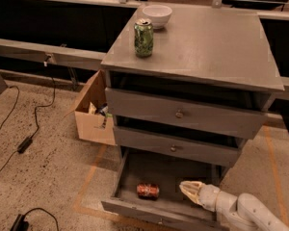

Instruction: Place coke can into bottom drawer

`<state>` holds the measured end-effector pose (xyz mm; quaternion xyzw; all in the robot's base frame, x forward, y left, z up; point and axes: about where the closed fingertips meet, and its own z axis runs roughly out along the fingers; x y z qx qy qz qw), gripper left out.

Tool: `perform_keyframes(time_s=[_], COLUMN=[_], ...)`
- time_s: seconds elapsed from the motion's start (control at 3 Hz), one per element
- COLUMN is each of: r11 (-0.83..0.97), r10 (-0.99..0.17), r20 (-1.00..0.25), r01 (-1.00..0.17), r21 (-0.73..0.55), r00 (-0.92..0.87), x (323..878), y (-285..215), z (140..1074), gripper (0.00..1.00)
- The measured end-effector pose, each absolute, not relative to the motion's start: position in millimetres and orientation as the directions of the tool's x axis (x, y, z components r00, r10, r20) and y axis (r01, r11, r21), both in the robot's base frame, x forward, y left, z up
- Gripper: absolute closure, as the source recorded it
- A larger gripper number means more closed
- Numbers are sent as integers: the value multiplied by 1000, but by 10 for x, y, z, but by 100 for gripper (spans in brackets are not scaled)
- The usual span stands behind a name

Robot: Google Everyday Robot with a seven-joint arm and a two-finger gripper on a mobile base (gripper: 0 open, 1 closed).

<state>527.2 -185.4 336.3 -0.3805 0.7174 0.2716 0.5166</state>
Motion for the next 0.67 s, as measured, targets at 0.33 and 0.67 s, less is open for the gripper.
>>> perform_keyframes(time_s=[0.33,0.67], r11=[598,596], r10=[-253,-263], r20=[-954,-953], r01=[-801,-802], r21=[-25,-36], r00=[-159,-153], x=[5074,5044], y=[-2071,-2100], z=[4061,4128], gripper=[96,91])
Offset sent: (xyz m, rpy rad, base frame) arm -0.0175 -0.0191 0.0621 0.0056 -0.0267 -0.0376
